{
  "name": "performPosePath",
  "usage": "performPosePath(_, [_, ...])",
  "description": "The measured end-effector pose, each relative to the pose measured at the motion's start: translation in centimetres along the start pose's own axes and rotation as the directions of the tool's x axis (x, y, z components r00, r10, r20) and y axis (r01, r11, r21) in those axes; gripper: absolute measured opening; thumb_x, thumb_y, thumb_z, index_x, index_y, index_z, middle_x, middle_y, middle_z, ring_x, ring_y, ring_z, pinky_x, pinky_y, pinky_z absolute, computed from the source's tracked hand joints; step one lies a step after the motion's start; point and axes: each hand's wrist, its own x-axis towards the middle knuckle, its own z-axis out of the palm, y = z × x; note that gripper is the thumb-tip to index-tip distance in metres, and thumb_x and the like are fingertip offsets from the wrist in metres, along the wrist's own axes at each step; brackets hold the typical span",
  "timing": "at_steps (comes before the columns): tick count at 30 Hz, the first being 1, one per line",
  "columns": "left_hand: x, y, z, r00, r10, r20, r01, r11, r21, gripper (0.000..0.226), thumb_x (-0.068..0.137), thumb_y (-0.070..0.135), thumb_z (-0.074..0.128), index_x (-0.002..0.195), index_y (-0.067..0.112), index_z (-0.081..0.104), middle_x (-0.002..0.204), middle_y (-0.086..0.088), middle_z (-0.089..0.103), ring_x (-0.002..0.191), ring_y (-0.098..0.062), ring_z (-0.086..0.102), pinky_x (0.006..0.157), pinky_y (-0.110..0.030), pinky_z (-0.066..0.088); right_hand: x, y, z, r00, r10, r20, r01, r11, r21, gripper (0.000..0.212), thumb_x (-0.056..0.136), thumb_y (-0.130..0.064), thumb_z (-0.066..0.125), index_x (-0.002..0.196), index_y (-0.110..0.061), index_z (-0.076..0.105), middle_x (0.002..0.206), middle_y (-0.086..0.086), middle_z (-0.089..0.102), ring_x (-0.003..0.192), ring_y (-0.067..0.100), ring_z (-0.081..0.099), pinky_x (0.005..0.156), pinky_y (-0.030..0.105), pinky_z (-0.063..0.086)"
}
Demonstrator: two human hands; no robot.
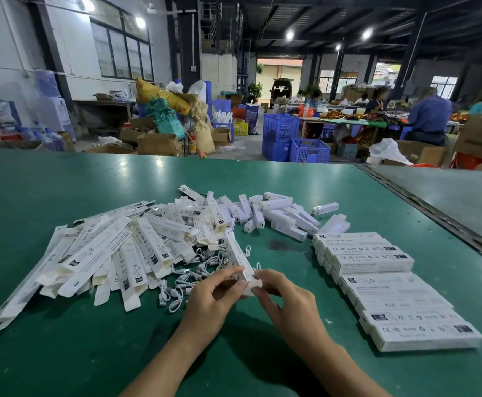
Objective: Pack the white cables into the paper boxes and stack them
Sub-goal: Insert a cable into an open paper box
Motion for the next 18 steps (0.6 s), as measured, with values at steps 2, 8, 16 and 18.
performPosePath(2, [-0.06, -0.01, 0.11, 1.000, 0.002, 0.004, -0.002, 1.000, -0.006, 0.035, 0.075, 0.059, 0.067, 0.109, 0.052, 0.070, 0.101, 0.013, 0.075, 0.096, -0.006, 0.071, 0.082, -0.017, 0.054, 0.11, 0.11, -0.02, 1.000, -0.003, -0.031, 0.003, 1.000, 0.002, 0.019, 0.085, -0.014, 0.072, 0.104, -0.009, 0.070, 0.096, -0.003, 0.074, 0.086, 0.000, 0.068, 0.078, 0.009, 0.051])
performPosePath(8, [0.13, -0.48, 0.11, 1.000, -0.007, -0.020, 0.006, 1.000, -0.019, 0.038, 0.074, 0.057, 0.070, 0.111, 0.047, 0.071, 0.102, 0.008, 0.076, 0.099, -0.011, 0.071, 0.090, -0.035, 0.058, 0.12, 0.64, 0.19, 0.994, -0.075, -0.077, 0.077, 0.997, 0.018, 0.010, 0.084, -0.007, 0.072, 0.094, -0.007, 0.075, 0.106, 0.000, 0.073, 0.100, 0.001, 0.068, 0.088, 0.018, 0.054])
performPosePath(16, [0.01, -0.43, 0.42, 0.999, -0.010, -0.036, 0.008, 0.999, -0.041, 0.037, 0.074, 0.054, 0.071, 0.110, 0.046, 0.071, 0.101, 0.003, 0.076, 0.096, -0.016, 0.073, 0.088, -0.037, 0.059, 0.06, 0.89, 0.07, 0.994, -0.086, -0.070, 0.089, 0.995, 0.049, 0.010, 0.082, -0.003, 0.075, 0.092, -0.006, 0.075, 0.108, 0.001, 0.073, 0.098, 0.002, 0.069, 0.084, 0.021, 0.056])
performPosePath(18, [-0.10, -0.28, 0.36, 1.000, -0.001, -0.025, 0.001, 1.000, -0.023, 0.037, 0.075, 0.056, 0.069, 0.111, 0.046, 0.071, 0.101, 0.005, 0.076, 0.097, -0.014, 0.072, 0.088, -0.032, 0.058, 0.07, 0.83, -0.01, 0.995, -0.084, -0.062, 0.087, 0.995, 0.055, 0.009, 0.081, -0.004, 0.076, 0.090, -0.007, 0.076, 0.106, 0.000, 0.073, 0.098, 0.002, 0.069, 0.085, 0.021, 0.056])
